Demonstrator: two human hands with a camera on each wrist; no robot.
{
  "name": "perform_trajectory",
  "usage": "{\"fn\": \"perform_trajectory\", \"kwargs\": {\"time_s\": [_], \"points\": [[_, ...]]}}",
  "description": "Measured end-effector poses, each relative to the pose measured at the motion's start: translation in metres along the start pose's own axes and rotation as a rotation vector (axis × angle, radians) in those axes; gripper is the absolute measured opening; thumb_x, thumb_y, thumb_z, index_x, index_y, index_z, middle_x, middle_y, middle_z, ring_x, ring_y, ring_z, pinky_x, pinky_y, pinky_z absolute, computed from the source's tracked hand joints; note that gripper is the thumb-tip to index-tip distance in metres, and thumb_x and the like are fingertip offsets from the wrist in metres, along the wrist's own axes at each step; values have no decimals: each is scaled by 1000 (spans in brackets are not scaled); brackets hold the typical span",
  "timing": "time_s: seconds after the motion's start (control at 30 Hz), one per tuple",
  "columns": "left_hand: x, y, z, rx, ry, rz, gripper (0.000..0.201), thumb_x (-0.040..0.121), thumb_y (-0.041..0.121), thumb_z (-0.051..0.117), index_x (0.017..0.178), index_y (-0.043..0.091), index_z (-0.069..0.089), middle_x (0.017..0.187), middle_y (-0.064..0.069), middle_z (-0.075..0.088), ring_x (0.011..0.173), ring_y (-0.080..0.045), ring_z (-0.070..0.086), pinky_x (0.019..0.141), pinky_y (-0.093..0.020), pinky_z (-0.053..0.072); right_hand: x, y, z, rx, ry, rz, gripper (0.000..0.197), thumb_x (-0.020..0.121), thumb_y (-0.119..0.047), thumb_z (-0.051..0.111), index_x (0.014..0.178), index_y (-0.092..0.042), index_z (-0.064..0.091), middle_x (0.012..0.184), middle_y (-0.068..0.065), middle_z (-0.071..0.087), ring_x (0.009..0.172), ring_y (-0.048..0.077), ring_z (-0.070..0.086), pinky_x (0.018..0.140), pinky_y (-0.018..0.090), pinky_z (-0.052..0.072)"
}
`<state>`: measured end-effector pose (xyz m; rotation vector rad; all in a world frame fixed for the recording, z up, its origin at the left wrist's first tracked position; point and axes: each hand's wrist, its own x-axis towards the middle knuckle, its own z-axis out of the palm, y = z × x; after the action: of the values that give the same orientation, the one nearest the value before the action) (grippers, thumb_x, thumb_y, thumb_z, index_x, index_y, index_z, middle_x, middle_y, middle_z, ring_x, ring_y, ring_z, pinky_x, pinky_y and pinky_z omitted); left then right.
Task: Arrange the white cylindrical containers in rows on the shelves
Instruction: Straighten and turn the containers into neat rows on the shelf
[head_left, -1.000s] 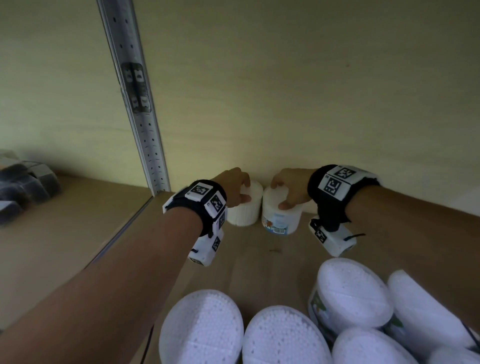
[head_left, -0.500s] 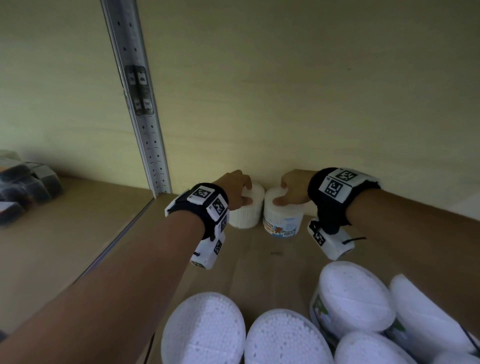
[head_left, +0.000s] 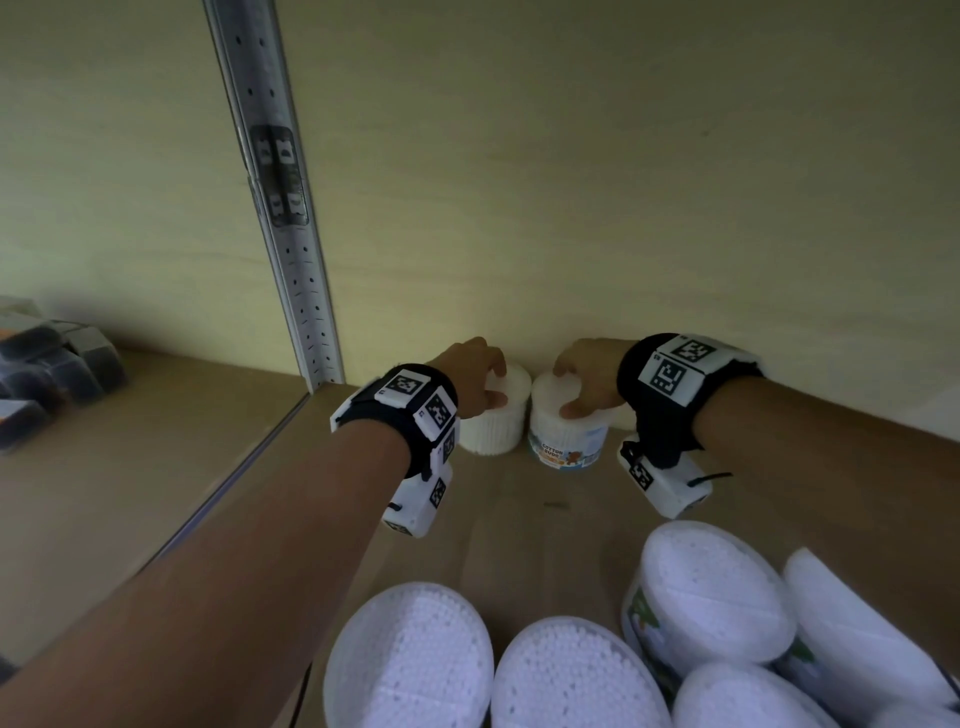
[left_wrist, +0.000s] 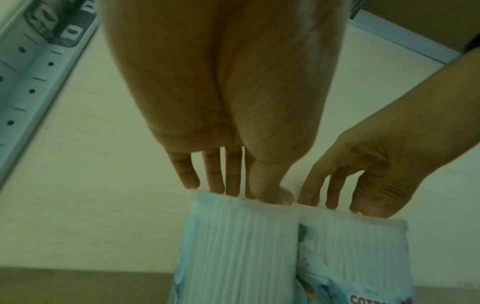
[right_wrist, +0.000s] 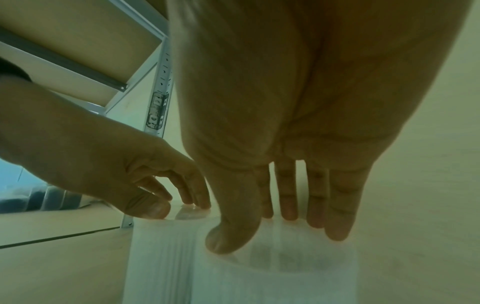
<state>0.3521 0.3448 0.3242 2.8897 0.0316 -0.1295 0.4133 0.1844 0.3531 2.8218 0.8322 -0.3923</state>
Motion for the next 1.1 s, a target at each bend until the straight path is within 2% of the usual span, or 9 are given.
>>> {"fn": "perform_trajectory", "kwargs": {"time_s": [0.07,0.23,0.5,0.8,0.97,1.1], "points": [[0,0,0,-1,0,0,45,94,30,56,133,13,46,134,-11,41,124,-30,43,102,-36,36,-2,2,-1,-8,-2,-26,70,88,-34,64,147,-11,34,152,8,35,138,27,38,112,35,33],[1,0,0,-6,-3,5,45,93,30,57,134,12,45,134,-12,41,124,-30,43,101,-35,36,-7,4,-4,-24,4,-73,69,88,-26,67,148,-16,35,151,6,37,137,26,39,110,32,34],[1,1,-1,-11,-5,6,45,93,28,58,134,12,46,133,-12,42,123,-29,45,99,-33,37,-11,7,-6,17,1,-84,66,87,-24,67,146,-17,38,150,5,39,137,25,39,110,34,34],[2,-4,0,-67,-25,17,41,94,22,56,133,14,46,138,-9,41,127,-26,43,102,-32,35,-14,8,-8,36,-1,-89,66,87,-23,68,146,-16,39,149,4,41,136,23,41,108,31,34],[-1,-4,-8,-81,-79,34,43,93,7,54,134,17,48,147,-8,37,136,-23,37,108,-34,33,-14,7,-9,30,-19,-85,67,86,-23,69,146,-16,39,150,5,40,136,25,41,107,32,35],[-2,4,-18,-26,-150,64,55,87,-12,38,132,16,53,154,-8,29,142,-23,30,107,-37,35,-10,3,-10,-12,-32,-73,68,88,-25,67,147,-14,36,150,7,40,136,26,41,109,31,34]]}}
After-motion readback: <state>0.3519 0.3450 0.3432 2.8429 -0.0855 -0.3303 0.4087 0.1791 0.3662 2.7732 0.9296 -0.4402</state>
